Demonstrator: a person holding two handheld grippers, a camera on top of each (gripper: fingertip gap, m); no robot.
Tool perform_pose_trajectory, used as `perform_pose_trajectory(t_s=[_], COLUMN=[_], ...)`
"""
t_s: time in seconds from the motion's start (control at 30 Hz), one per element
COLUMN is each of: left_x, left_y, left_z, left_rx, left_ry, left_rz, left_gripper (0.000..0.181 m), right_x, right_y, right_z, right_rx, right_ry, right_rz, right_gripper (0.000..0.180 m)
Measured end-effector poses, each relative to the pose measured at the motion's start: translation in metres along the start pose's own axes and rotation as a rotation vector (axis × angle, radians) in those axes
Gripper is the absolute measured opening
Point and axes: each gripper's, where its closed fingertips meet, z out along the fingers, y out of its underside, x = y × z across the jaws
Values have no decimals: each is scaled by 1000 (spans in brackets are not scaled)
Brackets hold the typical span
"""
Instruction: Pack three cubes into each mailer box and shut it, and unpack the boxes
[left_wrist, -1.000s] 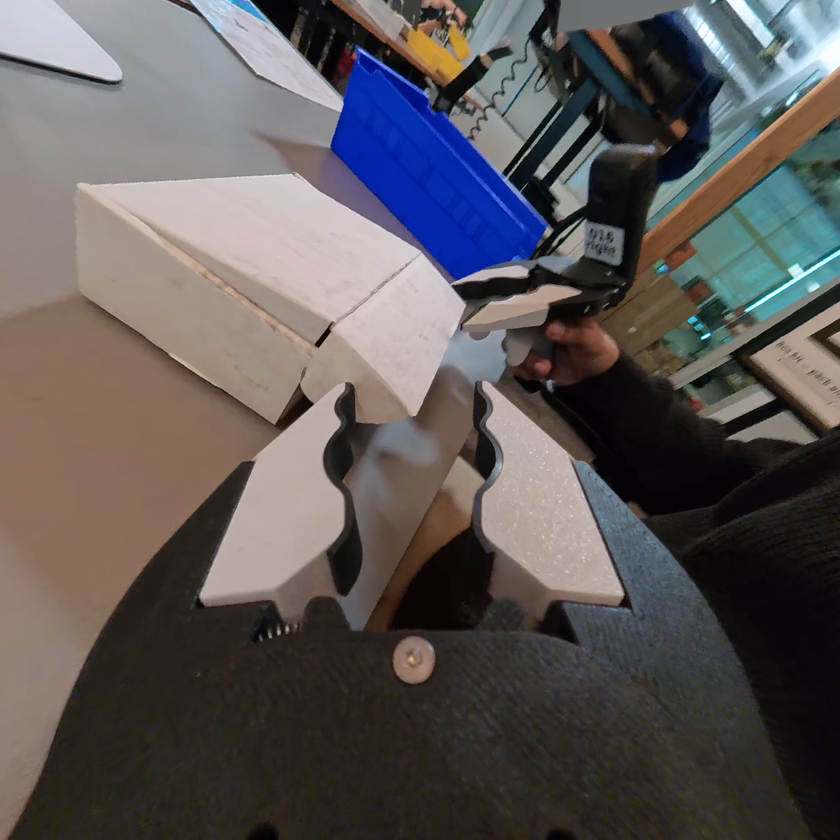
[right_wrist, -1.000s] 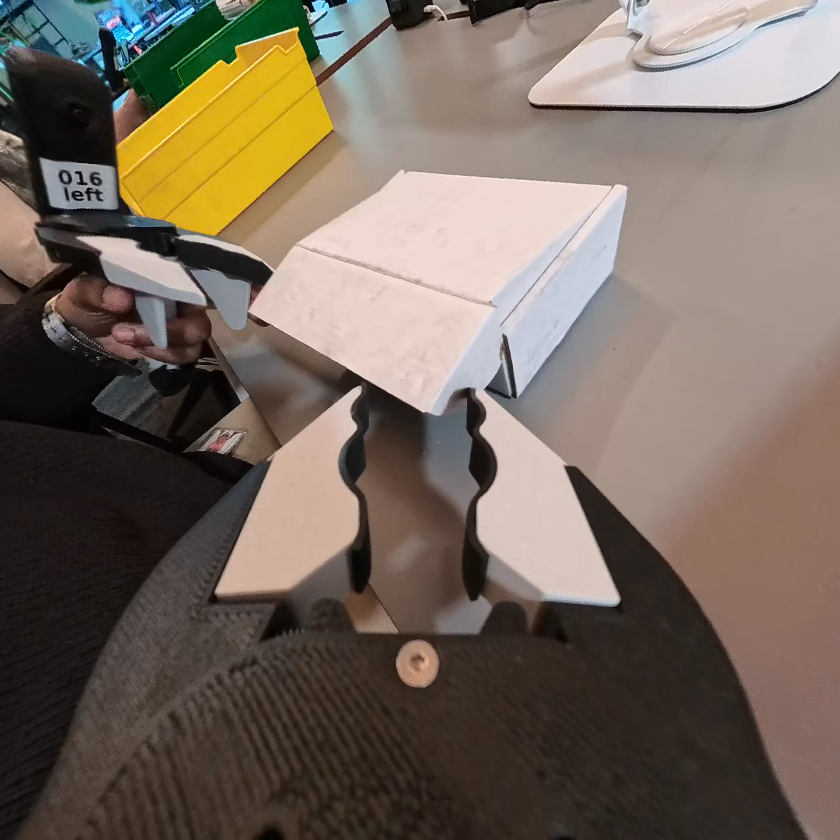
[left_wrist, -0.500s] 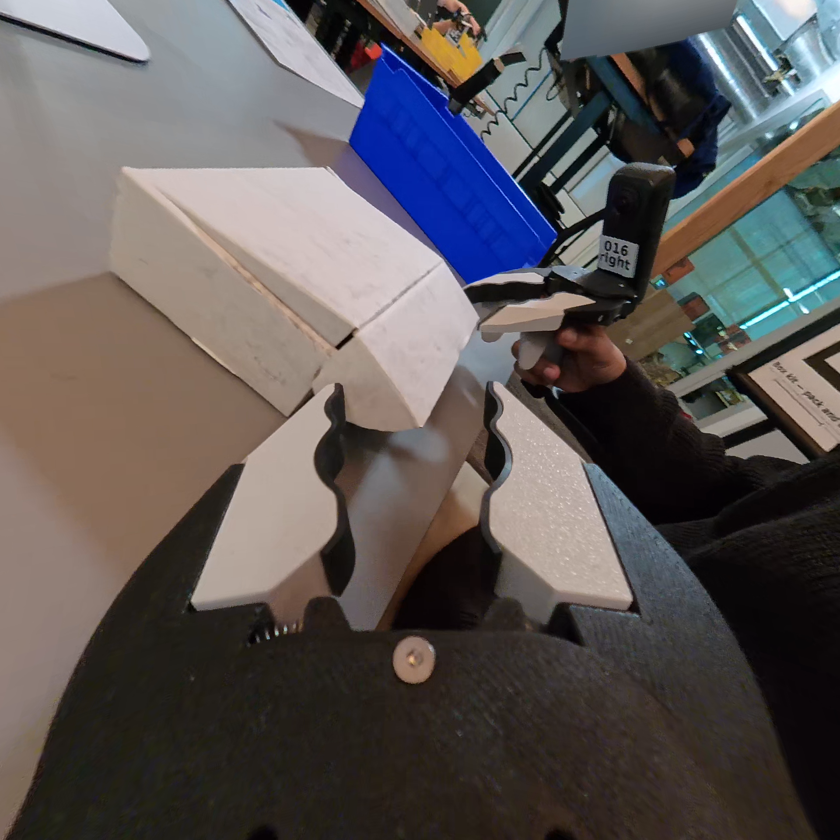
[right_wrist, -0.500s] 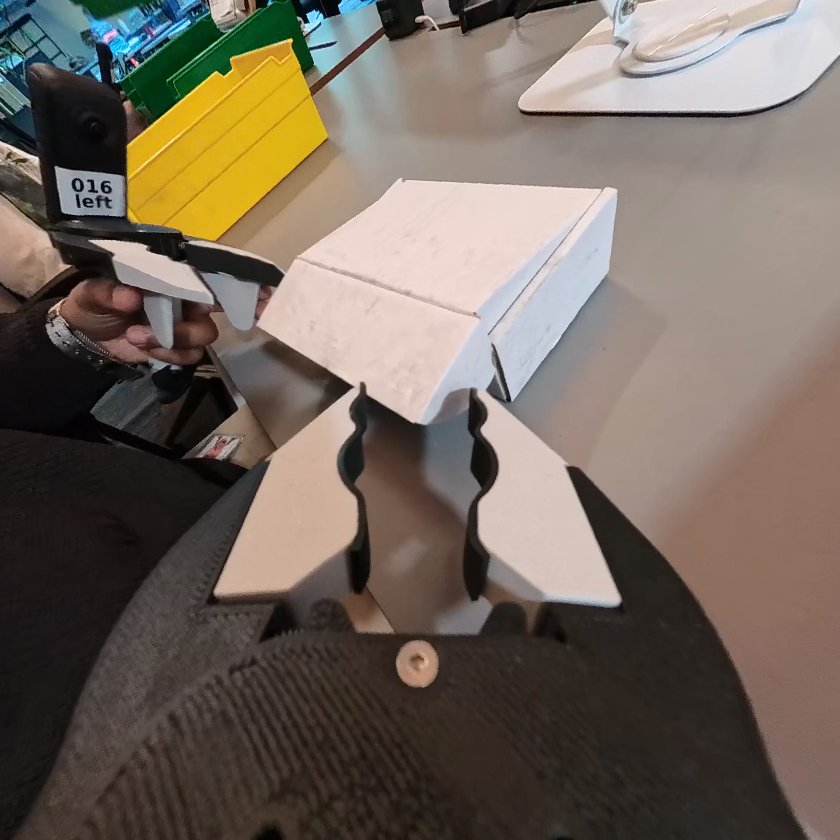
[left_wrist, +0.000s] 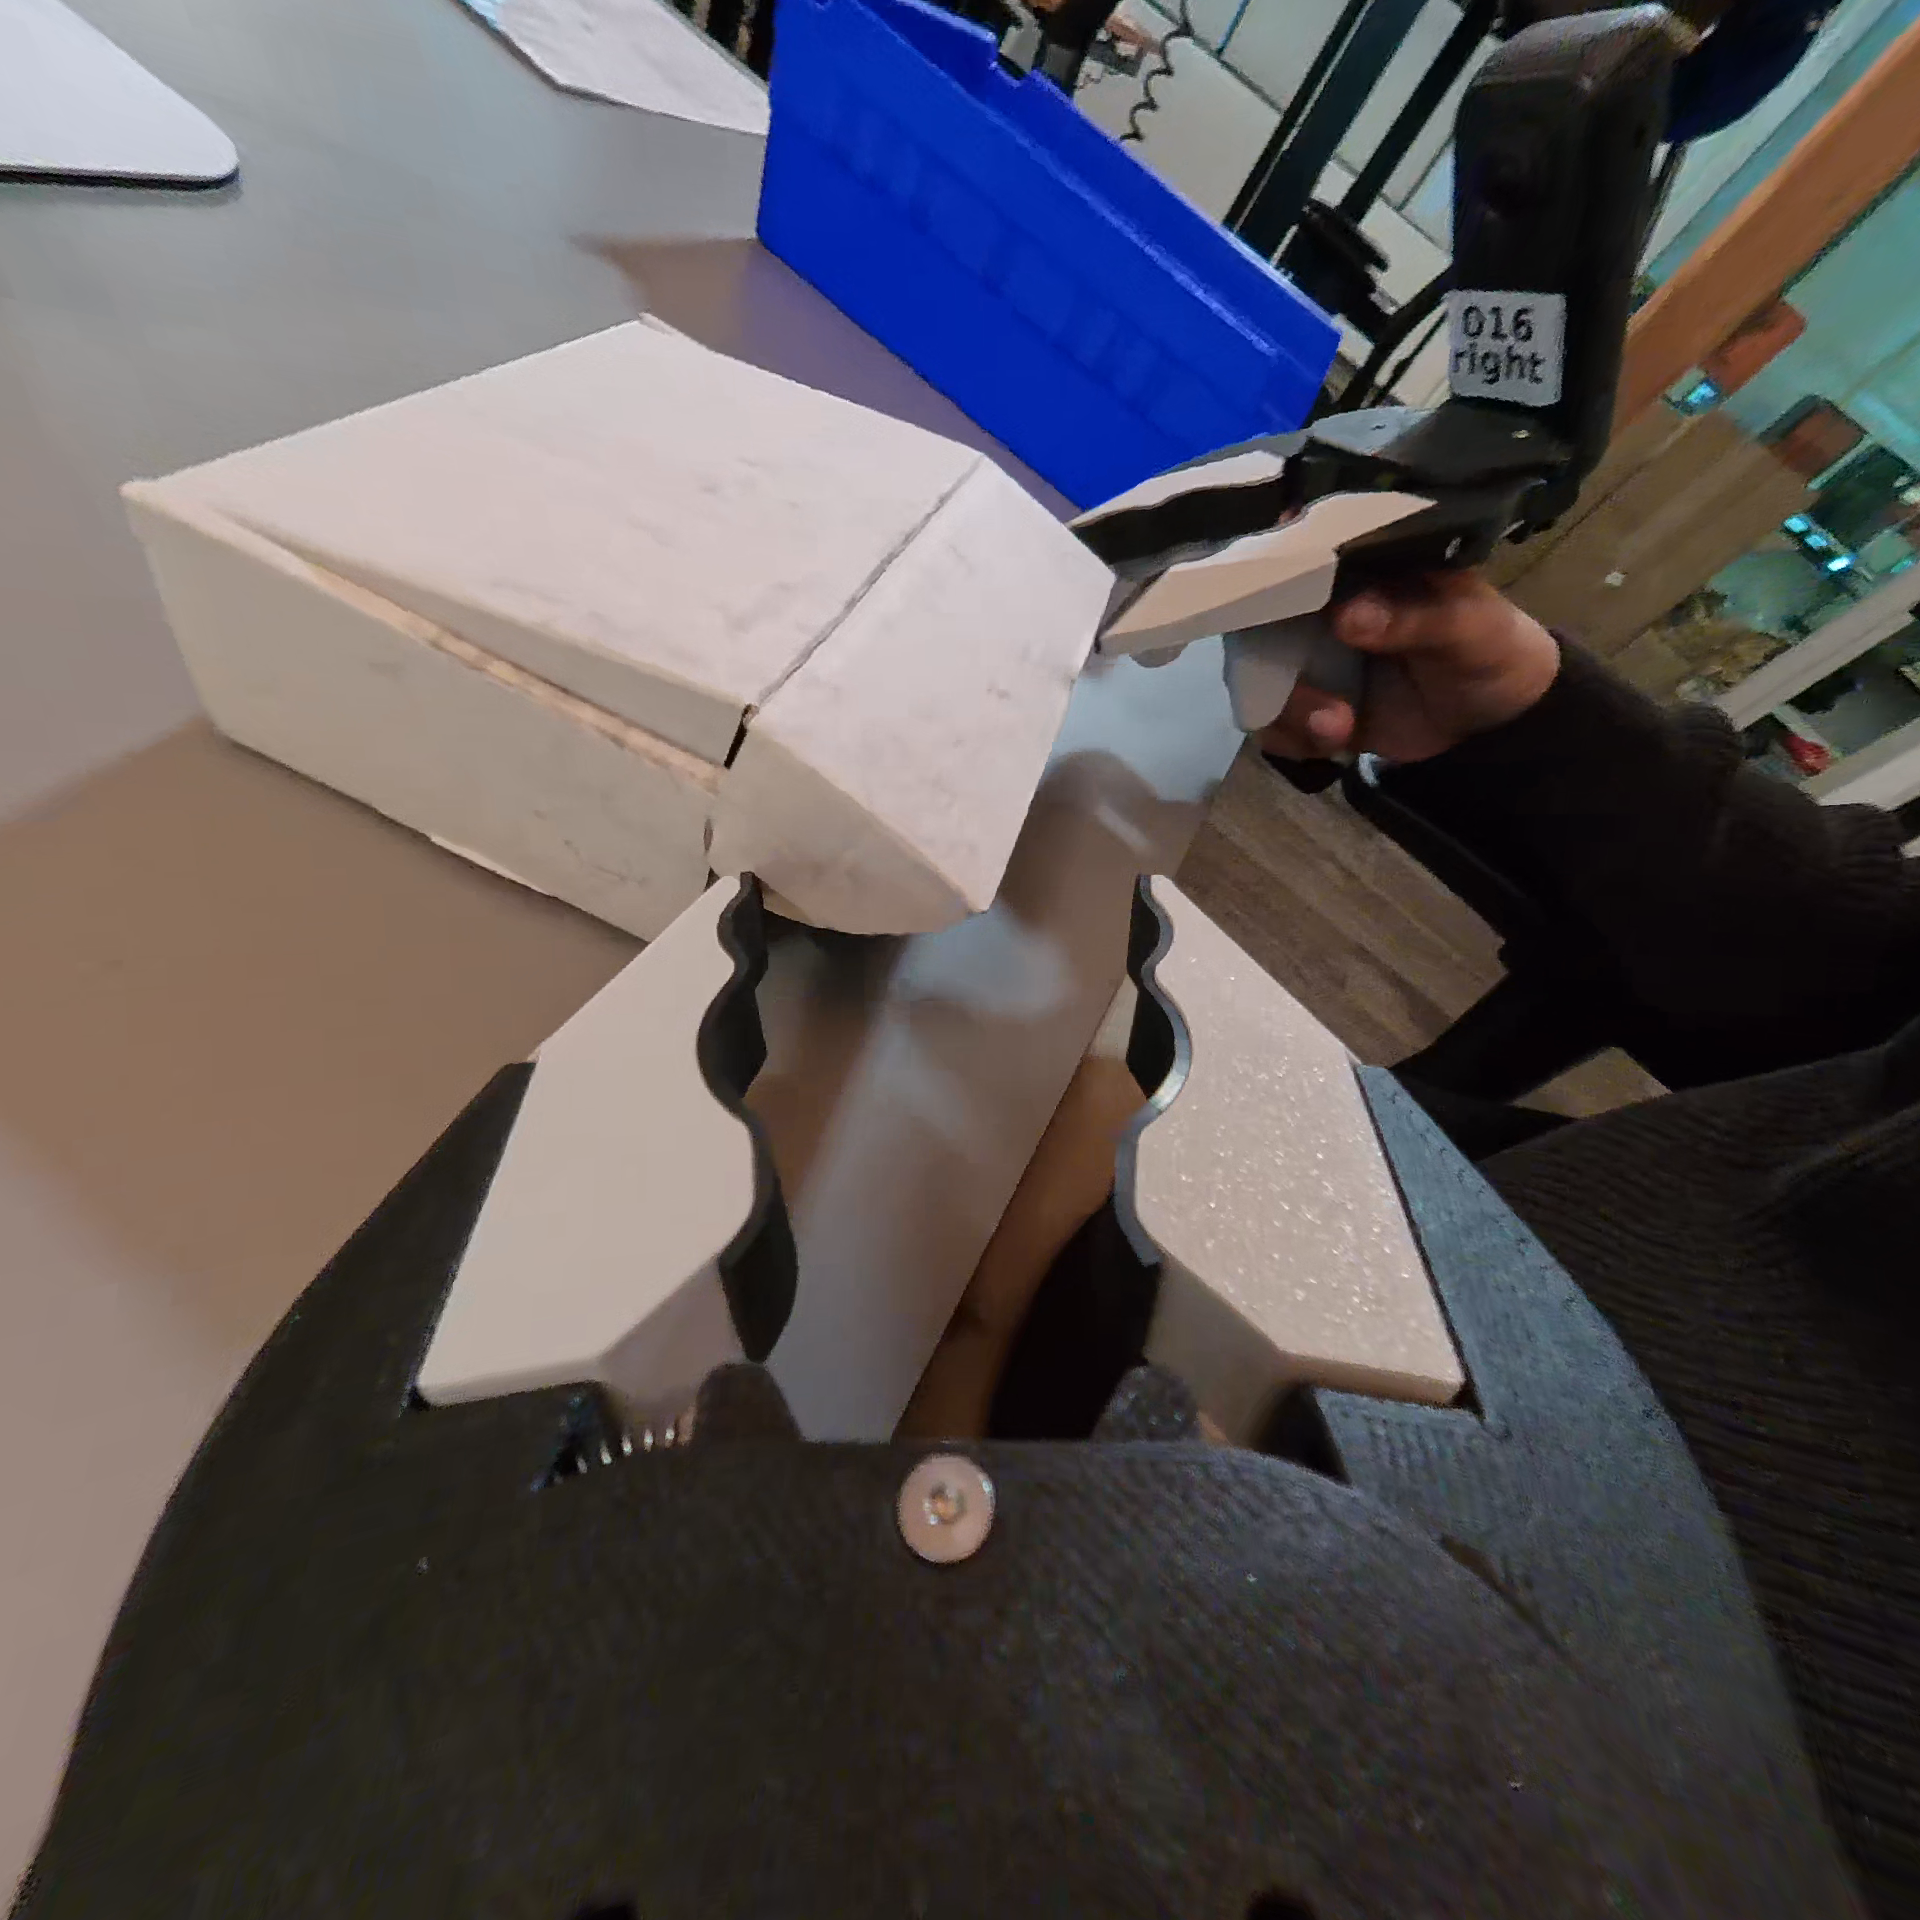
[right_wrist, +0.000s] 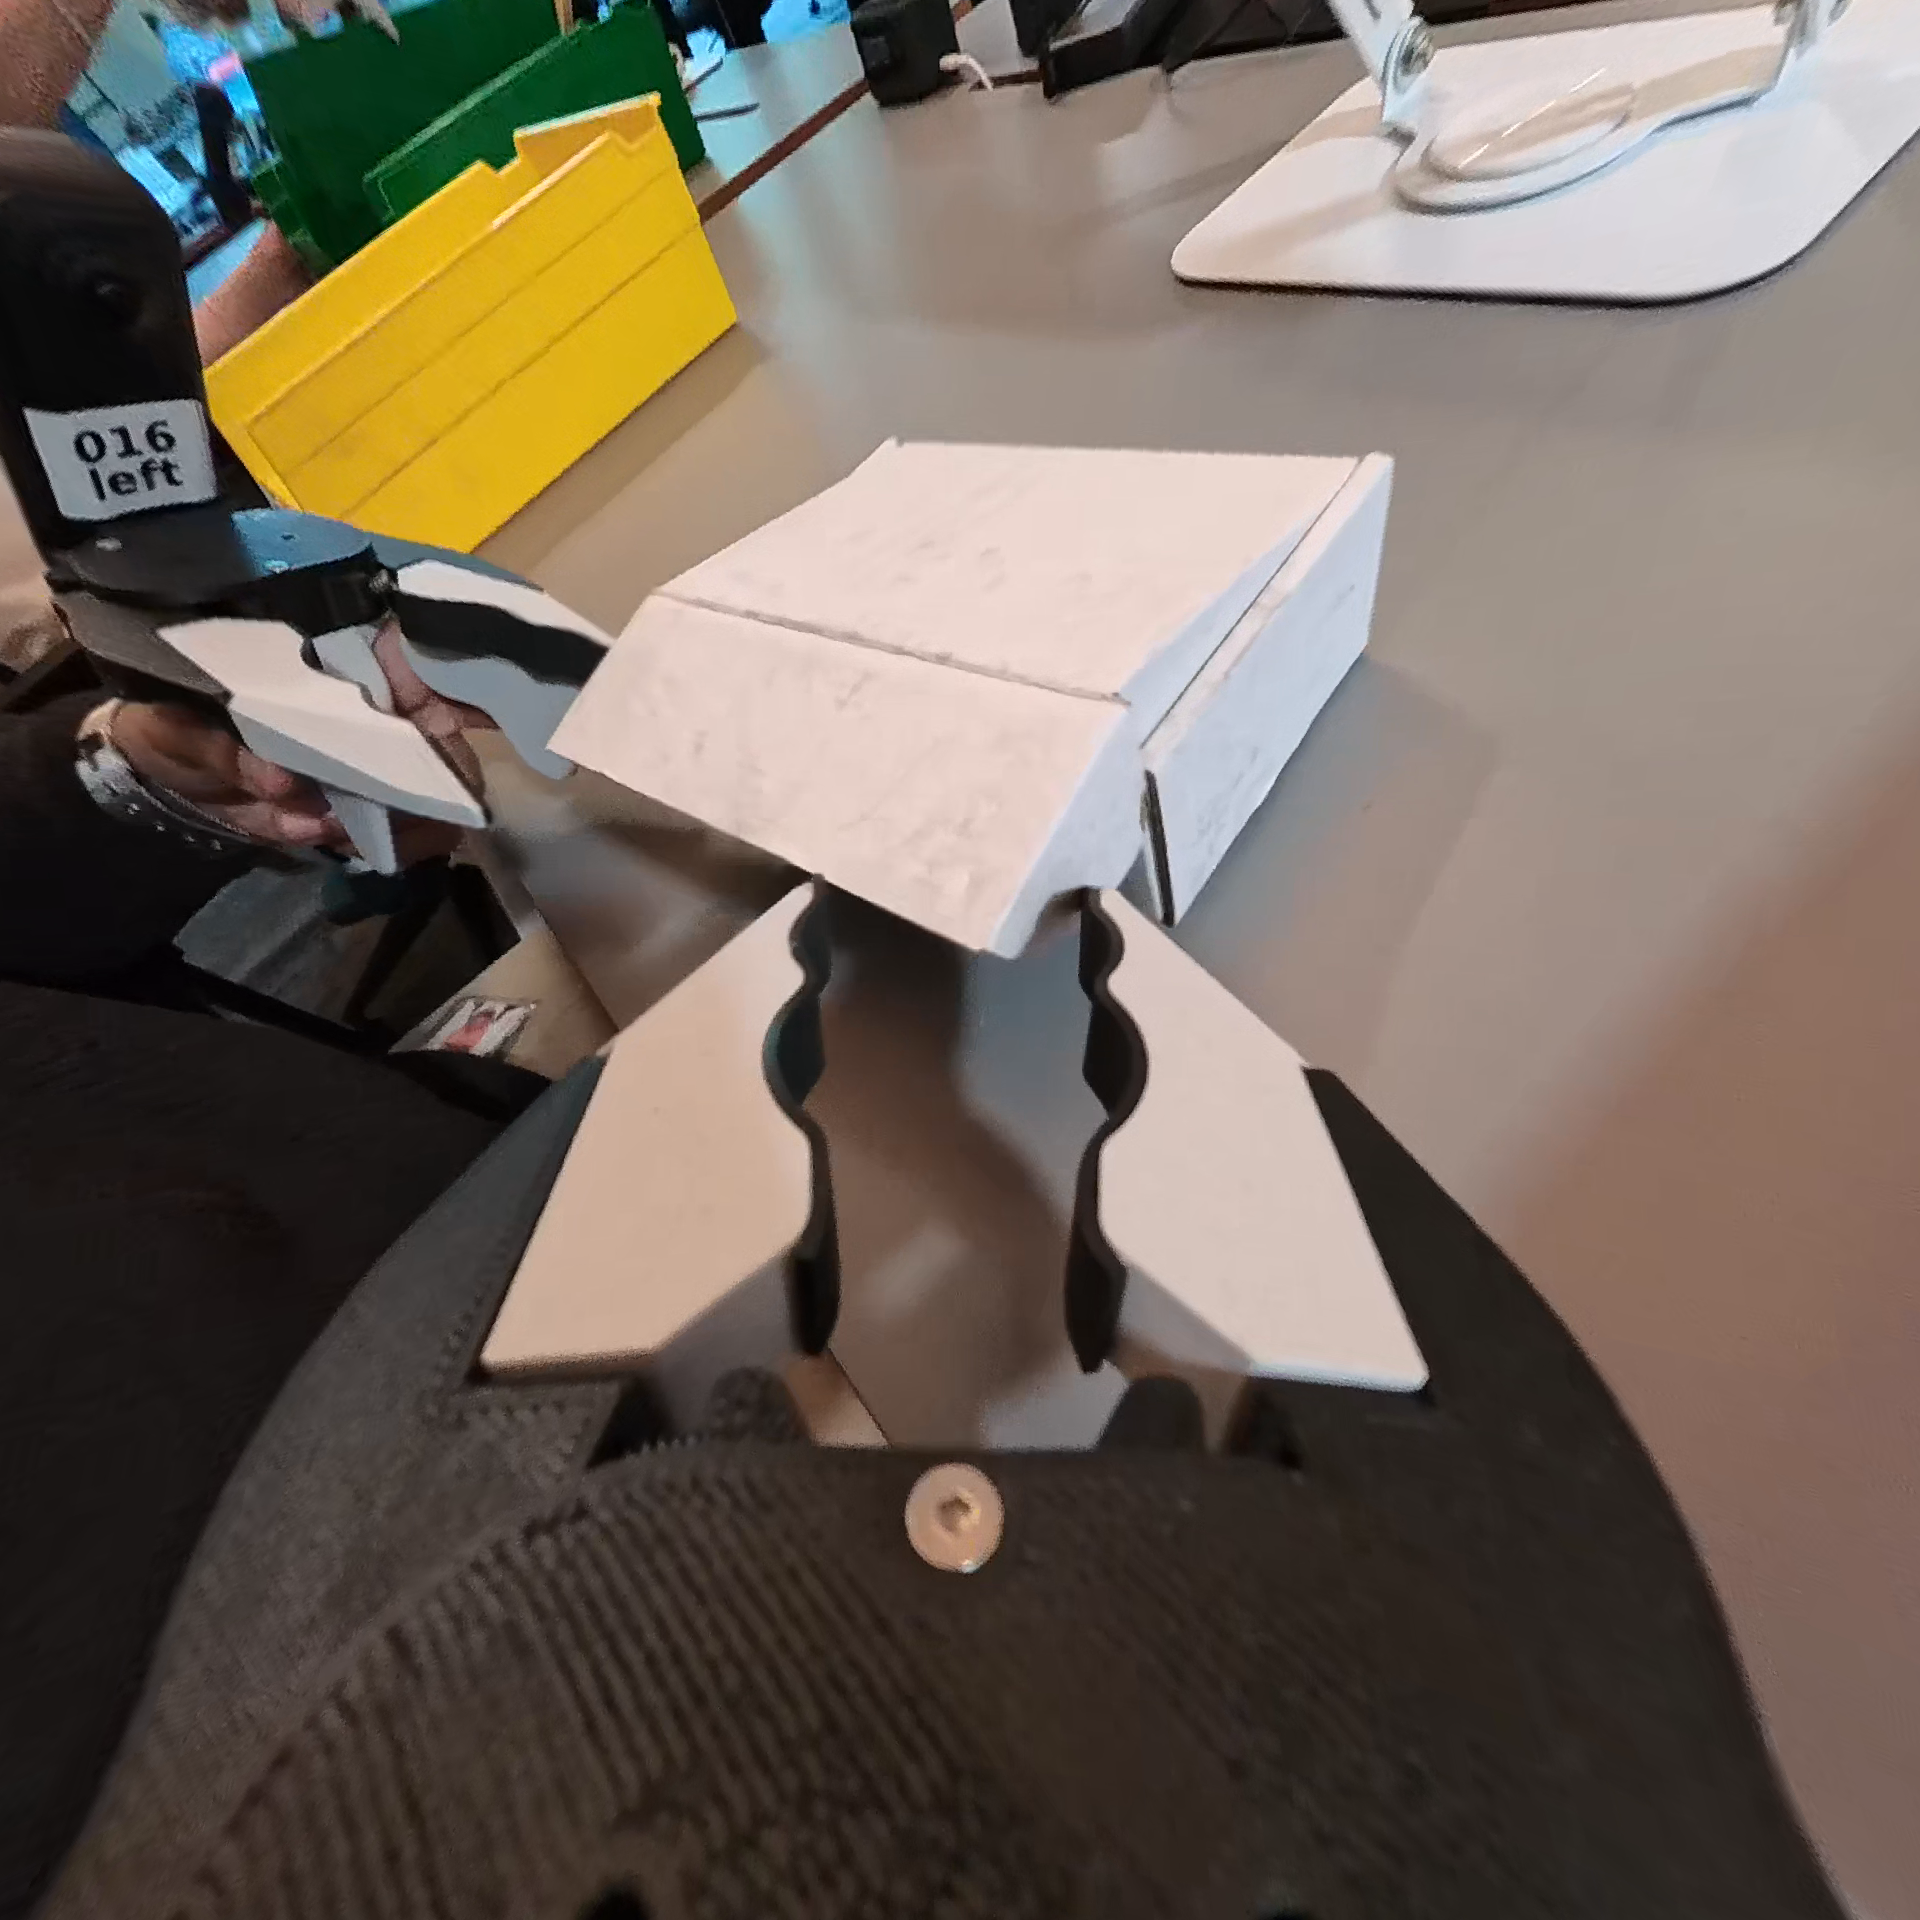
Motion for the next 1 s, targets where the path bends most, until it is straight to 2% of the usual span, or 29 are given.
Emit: perform_pose_trajectory(t_s=[0.33,0.67,1.0], left_x=[16,-5,-9], left_y=[-21,-8,-4], left_z=[-10,-4,-4], left_rx=[120,46,23], left_ry=[111,-13,-24], left_rz=[-53,-45,-44], left_gripper=[61,58,55], right_x=[2,-2,8], right_y=[-6,-3,9], right_z=[-2,1,7], right_rx=[33,23,-87], right_ry=[20,2,204], right_rz=[-10,-13,-339], right_gripper=[49,48,46])
